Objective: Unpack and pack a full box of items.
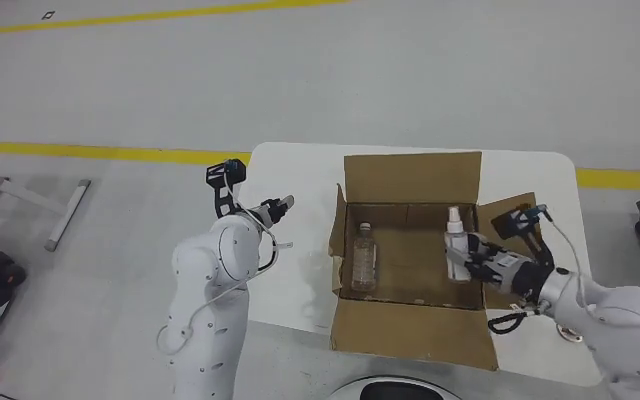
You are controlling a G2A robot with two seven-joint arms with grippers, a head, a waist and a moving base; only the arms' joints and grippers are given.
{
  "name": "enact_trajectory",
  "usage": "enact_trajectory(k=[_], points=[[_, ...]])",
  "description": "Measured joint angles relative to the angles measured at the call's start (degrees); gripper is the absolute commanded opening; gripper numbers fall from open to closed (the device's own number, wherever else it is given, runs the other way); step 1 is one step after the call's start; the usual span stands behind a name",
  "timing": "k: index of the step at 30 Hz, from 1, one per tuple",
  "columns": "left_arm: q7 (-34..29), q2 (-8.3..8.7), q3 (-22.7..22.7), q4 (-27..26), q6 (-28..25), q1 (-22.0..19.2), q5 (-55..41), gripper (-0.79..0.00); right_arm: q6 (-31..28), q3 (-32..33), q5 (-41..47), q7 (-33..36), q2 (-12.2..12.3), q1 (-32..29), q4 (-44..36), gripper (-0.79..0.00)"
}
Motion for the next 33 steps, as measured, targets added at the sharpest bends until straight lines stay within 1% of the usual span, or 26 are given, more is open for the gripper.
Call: enact_trajectory(k=[4,8,11,13,14,16,19,29,33], points=[[0.01,0.0,0.01,0.01,-0.01,-0.01,-0.01,0.0,7.22,-11.55,-7.75,1.01,-1.07,9.35,7.39,-0.785],[0.01,0.0,0.01,0.01,-0.01,-0.01,-0.01,0.0,15.65,-22.38,-10.02,1.88,-2.96,18.05,14.63,-0.785],[0.01,0.0,0.01,0.01,-0.01,-0.01,-0.01,0.0,21.57,-28.41,-12.02,2.32,-4.32,22.6,18.98,-0.785],[0.01,0.0,0.01,0.01,-0.01,-0.01,-0.01,0.0,24.79,-31.31,-12.71,1.97,-5.15,24.61,21.45,-0.785],[0.01,0.0,0.01,0.01,-0.01,-0.01,-0.01,0.0,26.93,-32.36,-12.58,1.1,-5.58,25.5,22.61,-0.785],[0.01,0.0,0.01,0.01,-0.01,-0.01,-0.01,0.0,28.56,-32.56,-12.44,0.31,-5.72,25.82,23.01,-0.785],[0.01,0.0,0.01,0.01,-0.01,-0.01,-0.01,0.0,27.74,-32.43,-12.43,0.36,-5.68,25.73,22.9,-0.785],[0.01,0.0,0.01,0.01,-0.01,-0.01,-0.01,0.0,27.73,-32.55,-12.59,0.28,-5.68,25.63,23.06,-0.785],[0.01,0.0,0.01,0.01,-0.01,-0.01,-0.01,0.0,29.35,-35.7,-15.34,-1.12,-6.46,25.7,26.16,-0.785]])
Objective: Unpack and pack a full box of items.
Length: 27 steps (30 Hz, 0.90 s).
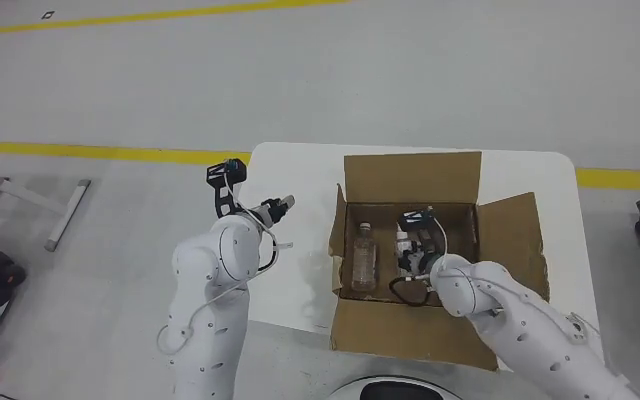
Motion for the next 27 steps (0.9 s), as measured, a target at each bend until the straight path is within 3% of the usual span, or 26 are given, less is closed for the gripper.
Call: enact_trajectory(k=[8,13,15,18,24,25,27], points=[[0.0,0.0,0.0,0.0,0.0,0.0,0.0,0.0,5.54,-5.87,9.17,-5.2,-4.17,5.08,10.77,-0.785],[0.0,0.0,0.0,0.0,0.0,0.0,0.0,0.0,6.03,-8.08,13.32,-7.41,-6.31,8.34,16.82,-0.776],[0.0,0.0,0.0,0.0,0.0,0.0,0.0,0.0,6.51,-9.12,13.95,-8.24,-7.12,9.47,18.9,-0.693],[0.0,0.0,0.0,0.0,0.0,0.0,0.0,0.0,6.99,-10.27,14.84,-8.8,-8.15,10.83,21.42,-0.471],[0.0,0.0,0.0,0.0,0.0,0.0,0.0,0.0,7.27,-11.45,15.33,-9.66,-9.5,12.19,23.69,-0.369],[0.0,0.0,0.0,0.0,0.0,0.0,0.0,0.0,7.37,-11.48,15.1,-9.72,-9.58,12.2,23.66,-0.203],[0.0,0.0,0.0,0.0,0.0,0.0,0.0,0.0,7.68,-11.35,14.37,-9.69,-9.62,12.02,23.15,-0.015]])
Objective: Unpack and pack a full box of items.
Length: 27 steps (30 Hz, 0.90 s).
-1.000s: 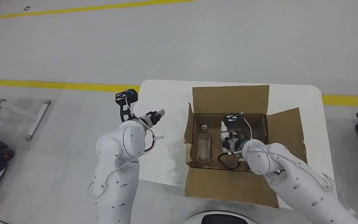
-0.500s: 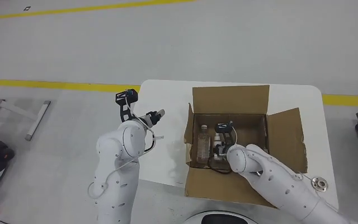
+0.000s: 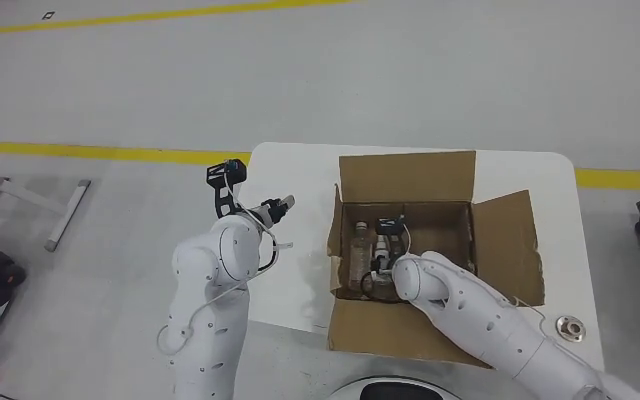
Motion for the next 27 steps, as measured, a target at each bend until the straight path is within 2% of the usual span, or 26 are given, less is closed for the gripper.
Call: enact_trajectory(k=[7,11,12,13,15,16,17,23,27], points=[[0.0,0.0,0.0,0.0,0.0,0.0,0.0,0.0,0.09,3.38,-5.11,1.37,1.69,-3.6,-7.53,0.0],[0.0,0.0,0.0,0.0,0.0,0.0,0.0,0.0,-1.65,8.86,-9.05,2.99,4.03,-9.14,-17.53,0.0],[0.0,0.0,0.0,0.0,0.0,0.0,0.0,0.0,-2.26,10.39,-10.24,3.12,4.64,-10.82,-20.46,-0.031],[0.0,0.0,0.0,0.0,0.0,0.0,0.0,0.0,-2.98,12.05,-11.53,3.18,5.27,-12.66,-23.62,-0.314],[0.0,0.0,0.0,0.0,0.0,0.0,0.0,0.0,-5.3,16.26,-14.85,3.16,6.72,-17.33,-31.2,-0.502],[0.0,0.0,0.0,0.0,0.0,0.0,0.0,0.0,-6.61,18.17,-16.32,3.03,7.3,-19.41,-34.39,-0.711],[0.0,0.0,0.0,0.0,0.0,0.0,0.0,0.0,-8.59,20.73,-18.2,2.83,8.03,-22.2,-38.4,-0.785],[0.0,0.0,0.0,0.0,0.0,0.0,0.0,0.0,-18.26,32.73,-24.82,-2.57,10.36,-35.42,-52.84,-0.785],[0.0,0.0,0.0,0.0,0.0,0.0,0.0,0.0,-20.11,37.8,-25.63,-5.46,10.81,-41.36,-56.29,-0.785]])
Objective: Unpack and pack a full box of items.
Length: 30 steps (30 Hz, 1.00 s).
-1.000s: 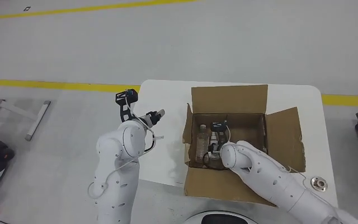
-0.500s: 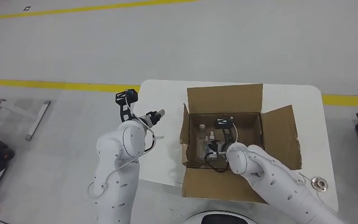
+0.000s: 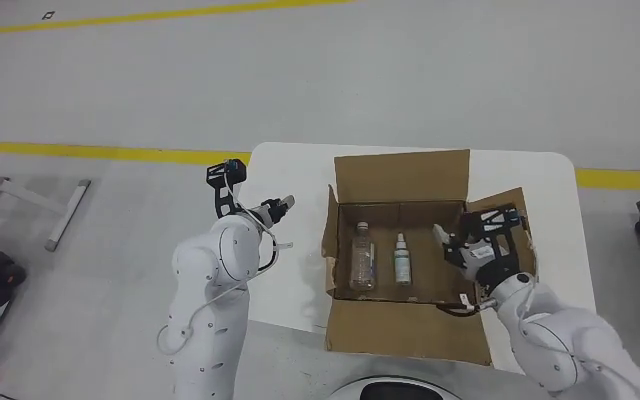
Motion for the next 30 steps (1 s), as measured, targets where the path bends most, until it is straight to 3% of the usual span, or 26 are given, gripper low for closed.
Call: enact_trajectory(k=[13,17,20,23,30], points=[[0.0,0.0,0.0,0.0,0.0,0.0,0.0,0.0,0.08,0.12,-0.13,-0.17,-0.02,0.07,0.07,-0.785],[0.0,0.0,0.0,0.0,0.0,0.0,0.0,0.0,-1.77,1.5,0.06,-7.71,-0.21,0.04,-1.12,-0.785],[0.0,0.0,0.0,0.0,0.0,0.0,0.0,0.0,-3.16,5.45,0.91,-15.1,-0.24,-1.46,-2.81,-0.785],[0.0,0.0,0.0,0.0,0.0,0.0,0.0,0.0,-4.49,11.1,0.73,-18.33,-0.08,-4.18,-4.45,-0.785],[0.0,0.0,0.0,0.0,0.0,0.0,0.0,0.0,-7.4,27.58,0.06,-16.69,0.16,-12.22,-5.59,-0.785]])
